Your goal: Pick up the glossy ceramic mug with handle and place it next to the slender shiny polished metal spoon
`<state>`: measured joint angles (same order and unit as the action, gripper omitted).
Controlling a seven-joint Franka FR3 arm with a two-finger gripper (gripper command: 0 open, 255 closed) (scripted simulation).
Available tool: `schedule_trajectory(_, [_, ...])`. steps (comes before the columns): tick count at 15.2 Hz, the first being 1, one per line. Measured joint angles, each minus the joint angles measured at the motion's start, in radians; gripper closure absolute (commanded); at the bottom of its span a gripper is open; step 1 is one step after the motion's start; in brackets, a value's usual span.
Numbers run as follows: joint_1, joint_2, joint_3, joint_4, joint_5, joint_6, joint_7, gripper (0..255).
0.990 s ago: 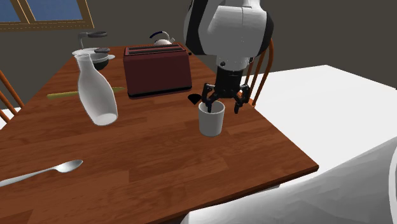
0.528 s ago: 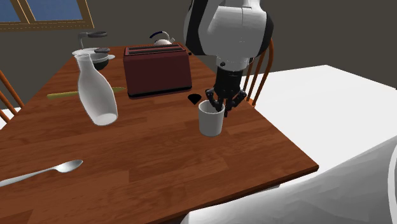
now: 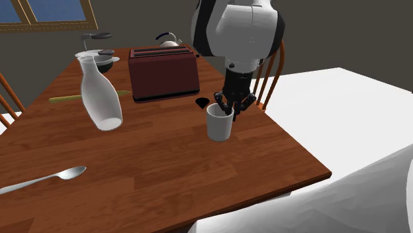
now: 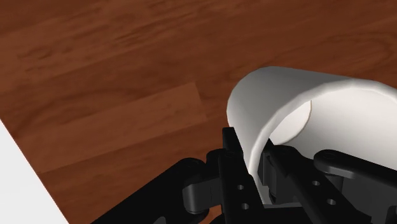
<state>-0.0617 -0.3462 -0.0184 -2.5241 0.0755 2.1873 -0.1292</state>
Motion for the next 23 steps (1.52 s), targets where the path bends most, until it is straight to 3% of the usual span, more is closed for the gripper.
schedule_trajectory(23, [-0.003, -0.088, 0.0, 0.235, -0.012, -0.322, 0.023, 255])
